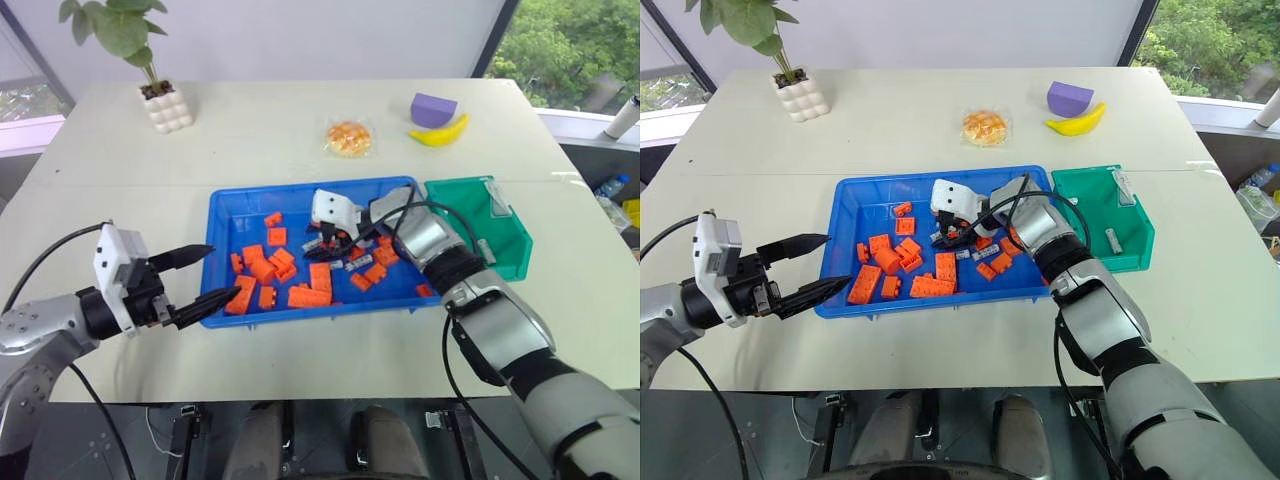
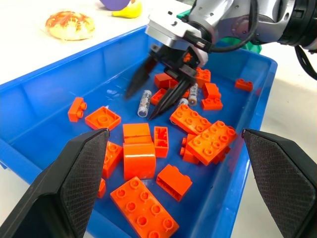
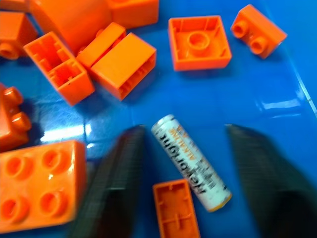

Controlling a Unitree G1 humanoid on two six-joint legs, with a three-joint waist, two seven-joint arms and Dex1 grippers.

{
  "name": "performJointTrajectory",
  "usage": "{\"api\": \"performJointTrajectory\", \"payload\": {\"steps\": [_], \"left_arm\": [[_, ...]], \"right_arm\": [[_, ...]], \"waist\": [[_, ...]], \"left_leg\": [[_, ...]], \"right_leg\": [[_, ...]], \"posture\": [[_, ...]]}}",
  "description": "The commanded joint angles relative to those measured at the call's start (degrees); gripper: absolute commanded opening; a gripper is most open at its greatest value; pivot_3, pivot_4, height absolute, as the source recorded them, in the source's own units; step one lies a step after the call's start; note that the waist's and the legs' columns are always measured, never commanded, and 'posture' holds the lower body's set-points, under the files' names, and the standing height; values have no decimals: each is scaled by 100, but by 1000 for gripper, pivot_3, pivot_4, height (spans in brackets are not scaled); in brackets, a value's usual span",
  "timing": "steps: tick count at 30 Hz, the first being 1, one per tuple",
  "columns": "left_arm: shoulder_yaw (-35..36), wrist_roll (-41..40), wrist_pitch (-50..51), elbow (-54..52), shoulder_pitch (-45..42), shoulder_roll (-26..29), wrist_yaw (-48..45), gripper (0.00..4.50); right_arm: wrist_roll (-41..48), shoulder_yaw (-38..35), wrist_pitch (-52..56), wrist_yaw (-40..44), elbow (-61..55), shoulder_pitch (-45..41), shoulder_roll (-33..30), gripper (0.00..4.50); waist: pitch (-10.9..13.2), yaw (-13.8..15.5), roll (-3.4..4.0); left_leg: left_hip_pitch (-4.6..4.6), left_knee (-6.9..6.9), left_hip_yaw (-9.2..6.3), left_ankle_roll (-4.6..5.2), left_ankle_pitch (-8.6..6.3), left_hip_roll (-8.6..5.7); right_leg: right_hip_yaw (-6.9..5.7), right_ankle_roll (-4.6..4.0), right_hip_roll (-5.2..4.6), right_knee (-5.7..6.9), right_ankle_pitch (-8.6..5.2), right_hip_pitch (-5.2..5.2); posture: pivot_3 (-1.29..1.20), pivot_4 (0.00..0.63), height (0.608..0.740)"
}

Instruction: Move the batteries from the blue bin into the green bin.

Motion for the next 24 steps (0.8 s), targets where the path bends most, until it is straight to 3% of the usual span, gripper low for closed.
{"api": "performJointTrajectory", "payload": {"steps": [1, 2, 15, 24], "left_arm": [[132, -83, -47, -205, 16, -3, 36, 4500], [130, -80, -53, -204, 13, -7, 44, 4500], [-52, -147, -38, -45, -317, 70, -117, 4500], [-890, 45, -212, 871, -1988, -102, -645, 4500]], "right_arm": [[-128, -57, -32, 133, 8, -112, -40, 553], [-140, -68, -28, 153, 5, -106, -35, 71], [86, -630, 432, 17, -602, -479, -118, 61], [301, -1380, 1684, 178, -2223, -636, -1470, 61]], "waist": [[0, 1, 0], [0, 1, 0], [3, 14, 5], [2, 67, 3]], "left_leg": [[0, 0, 0, 0, 0, 0], [0, 0, 0, 0, 0, 0], [0, 1, 1, -1, 1, 0], [0, 2, -2, -1, 1, -6]], "right_leg": [[0, 0, 0, 0, 0, 0], [0, 0, 0, 0, 0, 0], [0, 0, -1, 0, 0, 0], [-2, 0, -2, -1, 0, 4]], "posture": [[0, 150, 739], [0, 150, 739], [0, 150, 739], [0, 150, 739]]}}
